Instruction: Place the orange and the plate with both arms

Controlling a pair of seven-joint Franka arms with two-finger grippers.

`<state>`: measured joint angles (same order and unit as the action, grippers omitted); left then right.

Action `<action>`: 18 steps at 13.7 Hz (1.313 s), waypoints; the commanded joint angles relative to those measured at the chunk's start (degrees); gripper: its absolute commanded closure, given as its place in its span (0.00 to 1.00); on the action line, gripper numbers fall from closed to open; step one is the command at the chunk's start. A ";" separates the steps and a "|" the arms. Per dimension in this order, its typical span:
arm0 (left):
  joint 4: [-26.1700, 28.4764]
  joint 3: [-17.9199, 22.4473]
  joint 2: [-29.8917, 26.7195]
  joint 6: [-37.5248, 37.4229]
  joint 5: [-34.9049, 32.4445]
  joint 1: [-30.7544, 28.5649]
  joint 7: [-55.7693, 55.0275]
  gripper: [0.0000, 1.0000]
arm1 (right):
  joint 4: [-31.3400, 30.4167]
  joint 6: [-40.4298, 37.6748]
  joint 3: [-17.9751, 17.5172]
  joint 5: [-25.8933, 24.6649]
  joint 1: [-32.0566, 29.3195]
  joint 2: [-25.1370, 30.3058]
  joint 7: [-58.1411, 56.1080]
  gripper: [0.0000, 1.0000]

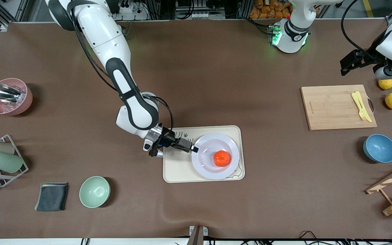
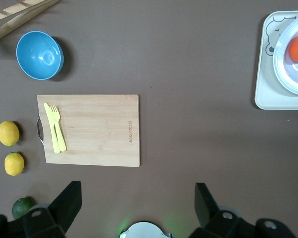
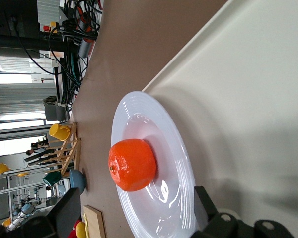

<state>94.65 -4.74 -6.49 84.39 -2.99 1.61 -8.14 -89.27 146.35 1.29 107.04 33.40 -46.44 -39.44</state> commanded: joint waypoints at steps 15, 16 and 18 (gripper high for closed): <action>0.71 -0.01 -0.10 0.25 -0.35 -1.08 -0.03 0.00 | -2.84 -3.70 1.61 -33.27 -5.00 5.83 0.06 0.00; 0.80 -0.01 -0.02 0.43 -0.35 -1.08 -0.03 0.00 | -2.92 -5.19 1.61 -36.43 -5.79 6.36 0.06 0.00; 0.80 -0.01 -0.02 0.52 -0.35 -1.08 -0.03 0.00 | -3.01 -9.22 2.74 -42.67 -7.29 7.33 0.06 0.00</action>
<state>95.13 -4.50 -6.27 84.42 -2.99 0.93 -8.14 -89.69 140.76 3.62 69.90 28.09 -42.38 -39.68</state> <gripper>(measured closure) 0.000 0.000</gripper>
